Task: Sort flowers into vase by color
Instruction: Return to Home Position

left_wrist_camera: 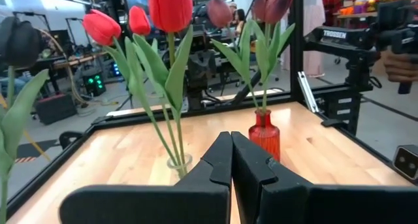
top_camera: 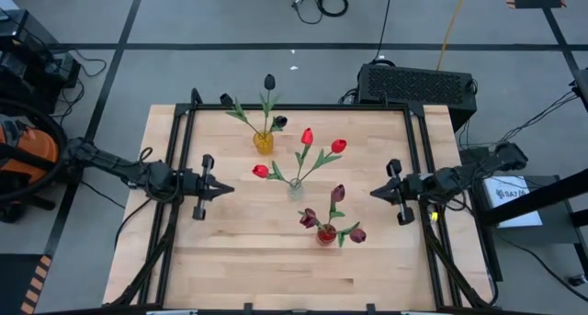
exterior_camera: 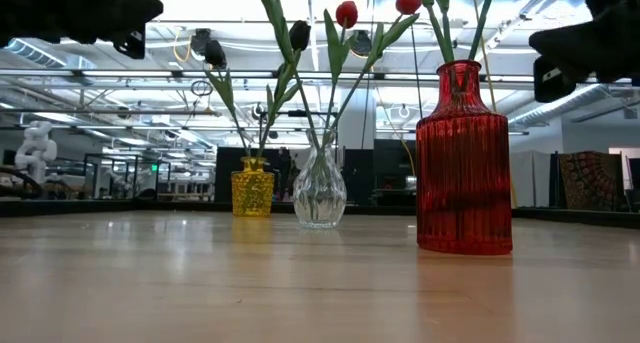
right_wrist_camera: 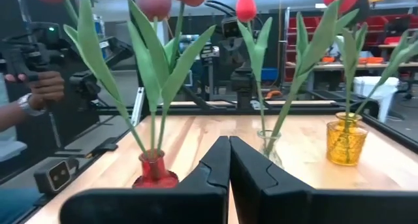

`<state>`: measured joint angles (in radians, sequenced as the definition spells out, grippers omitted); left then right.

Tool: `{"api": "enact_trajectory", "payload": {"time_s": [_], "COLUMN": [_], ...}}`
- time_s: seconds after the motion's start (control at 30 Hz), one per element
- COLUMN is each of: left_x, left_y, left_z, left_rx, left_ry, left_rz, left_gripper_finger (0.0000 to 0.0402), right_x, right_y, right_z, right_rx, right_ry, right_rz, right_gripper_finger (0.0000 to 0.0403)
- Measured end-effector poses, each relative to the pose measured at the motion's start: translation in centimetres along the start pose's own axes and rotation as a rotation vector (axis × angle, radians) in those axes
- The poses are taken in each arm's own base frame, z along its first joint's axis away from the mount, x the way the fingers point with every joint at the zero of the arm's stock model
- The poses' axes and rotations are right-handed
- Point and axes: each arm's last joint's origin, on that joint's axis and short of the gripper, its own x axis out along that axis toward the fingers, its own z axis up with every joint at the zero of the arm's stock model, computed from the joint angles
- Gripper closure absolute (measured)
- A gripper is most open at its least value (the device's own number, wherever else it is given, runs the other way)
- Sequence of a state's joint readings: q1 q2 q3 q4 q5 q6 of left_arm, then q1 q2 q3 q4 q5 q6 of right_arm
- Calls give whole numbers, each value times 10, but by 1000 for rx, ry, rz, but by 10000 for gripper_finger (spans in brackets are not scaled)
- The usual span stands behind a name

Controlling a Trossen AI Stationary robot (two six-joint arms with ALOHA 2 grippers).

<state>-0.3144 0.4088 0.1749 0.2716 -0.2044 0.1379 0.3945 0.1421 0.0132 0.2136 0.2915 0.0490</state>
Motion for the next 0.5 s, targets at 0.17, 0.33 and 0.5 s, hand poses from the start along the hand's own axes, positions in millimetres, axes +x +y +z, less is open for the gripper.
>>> {"api": "enact_trajectory", "payload": {"time_s": [0.17, 0.33, 0.5], "left_x": [1, 1, -1], "left_y": [2, 4, 3], "left_z": [-1, -4, -26], "left_rx": [0, -2, -19], "left_ry": [1, 15, -2], "left_rz": [-26, -36, -26], "left_gripper_finger": [398, 398, 398], "right_x": [3, 5, 7], "right_y": [-6, -10, -13], "right_z": [0, -2, -3], "right_rx": [2, 6, 6], "right_ry": [9, 28, 42], "right_rz": [21, 20, 7], "right_gripper_finger": [403, 403, 403]}}
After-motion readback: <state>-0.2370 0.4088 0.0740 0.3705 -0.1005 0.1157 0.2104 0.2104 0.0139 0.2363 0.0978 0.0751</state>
